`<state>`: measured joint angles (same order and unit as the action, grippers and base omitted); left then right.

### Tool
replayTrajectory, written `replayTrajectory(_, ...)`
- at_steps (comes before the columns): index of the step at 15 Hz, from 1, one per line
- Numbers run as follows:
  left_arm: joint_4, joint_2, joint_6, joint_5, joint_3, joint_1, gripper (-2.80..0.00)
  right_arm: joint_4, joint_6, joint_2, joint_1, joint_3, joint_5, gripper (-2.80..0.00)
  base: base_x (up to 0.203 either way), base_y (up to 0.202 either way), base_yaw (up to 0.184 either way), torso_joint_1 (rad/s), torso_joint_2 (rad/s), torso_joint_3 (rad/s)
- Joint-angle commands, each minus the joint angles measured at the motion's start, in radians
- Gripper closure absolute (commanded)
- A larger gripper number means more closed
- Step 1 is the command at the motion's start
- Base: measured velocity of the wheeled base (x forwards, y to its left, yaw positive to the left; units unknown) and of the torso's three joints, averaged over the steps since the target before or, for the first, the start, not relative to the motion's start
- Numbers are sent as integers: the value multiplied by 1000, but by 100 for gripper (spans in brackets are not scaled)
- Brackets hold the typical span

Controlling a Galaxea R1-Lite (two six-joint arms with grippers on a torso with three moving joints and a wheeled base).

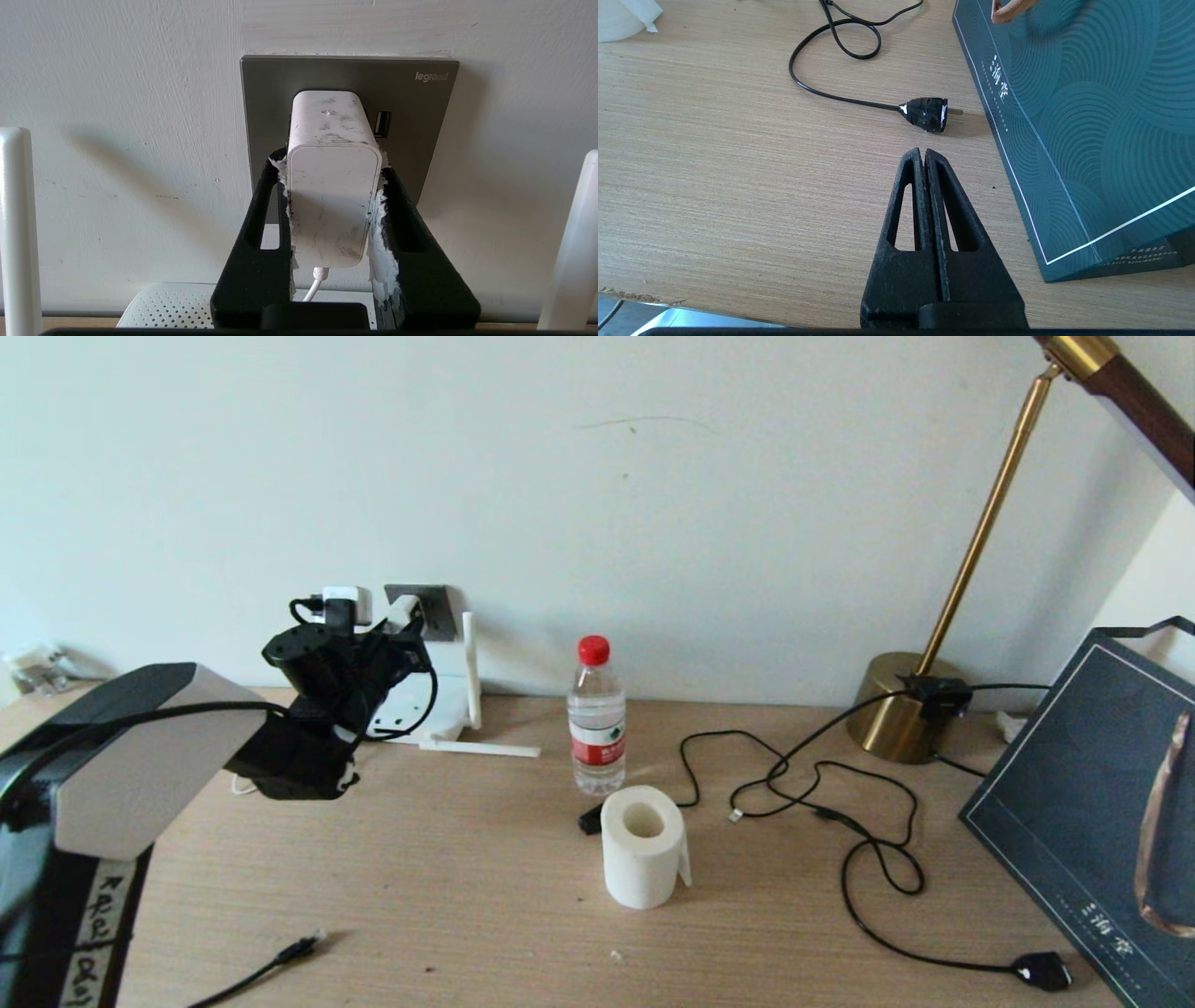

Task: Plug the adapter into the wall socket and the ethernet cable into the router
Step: Plug plug into socket

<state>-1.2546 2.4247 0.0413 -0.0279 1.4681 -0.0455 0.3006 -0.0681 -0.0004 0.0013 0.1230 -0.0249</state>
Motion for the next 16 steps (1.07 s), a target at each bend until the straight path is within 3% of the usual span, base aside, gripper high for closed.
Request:
replayTrajectory(1, -9, 2, 0, 0, 9, 1, 0, 2, -1, 0, 0, 0, -1, 0, 0, 0, 0, 0, 0, 0)
replayTrajectory(16, 34, 34, 2, -1, 64, 2, 0, 2, -1, 0, 0, 0, 0, 0, 0, 0, 0, 0, 0, 0)
